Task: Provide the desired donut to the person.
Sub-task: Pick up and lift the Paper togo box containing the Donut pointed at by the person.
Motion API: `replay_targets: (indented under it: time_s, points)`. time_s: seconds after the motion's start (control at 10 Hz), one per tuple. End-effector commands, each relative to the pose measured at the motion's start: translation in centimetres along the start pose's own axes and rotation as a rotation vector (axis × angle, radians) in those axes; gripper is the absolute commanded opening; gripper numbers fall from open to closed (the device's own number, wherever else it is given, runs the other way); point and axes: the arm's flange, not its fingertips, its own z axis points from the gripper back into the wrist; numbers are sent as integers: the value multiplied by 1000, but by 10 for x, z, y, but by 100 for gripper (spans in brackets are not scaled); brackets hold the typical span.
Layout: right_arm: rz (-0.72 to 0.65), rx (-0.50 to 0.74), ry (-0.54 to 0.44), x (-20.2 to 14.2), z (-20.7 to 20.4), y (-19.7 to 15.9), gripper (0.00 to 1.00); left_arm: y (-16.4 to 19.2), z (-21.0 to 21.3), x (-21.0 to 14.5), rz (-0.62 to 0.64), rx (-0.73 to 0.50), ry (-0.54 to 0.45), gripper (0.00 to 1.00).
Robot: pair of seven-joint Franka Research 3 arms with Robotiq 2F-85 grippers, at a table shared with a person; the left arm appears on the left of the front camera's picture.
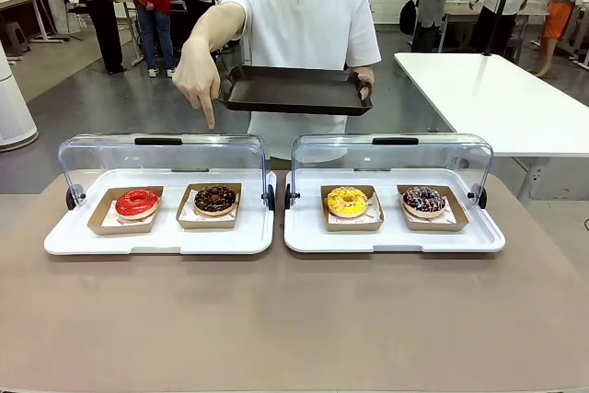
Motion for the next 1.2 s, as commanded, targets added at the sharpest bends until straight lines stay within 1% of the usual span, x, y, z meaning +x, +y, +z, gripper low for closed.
replay_targets:
  time_s: [0.0,0.2,0.3,0.4,0.5,0.7,0.8,0.9,1.0,1.1]
  points:
    - [11,2,-7,2,0,2,100,-1,1,-1,-2,-5,-15,100]
    - [11,2,-7,2,0,2,100,0,0,0,0,0,0,100]
    - [11,2,-7,2,0,2,100,0,-4,10,-43,-65,-10,100]
    - [11,2,-7,2,0,2,100,-2,-11,27,-62,-62,47,100]
    - [11,2,-7,2,0,2,100,-15,-23,53,-127,-46,106,100]
    - [11,2,-7,2,0,2,100,-52,-57,96,-334,6,296,100]
    - [11,2,-7,2,0,2,100,-69,-80,112,-408,-9,392,100]
    - [11,2,-7,2,0,2,100,-84,-110,125,-477,-37,513,100]
    - [11,2,-7,2,0,2,100,-93,-140,132,-512,-62,589,100]
    - [11,2,-7,2,0,2,100,-101,-168,137,-540,-85,633,100]
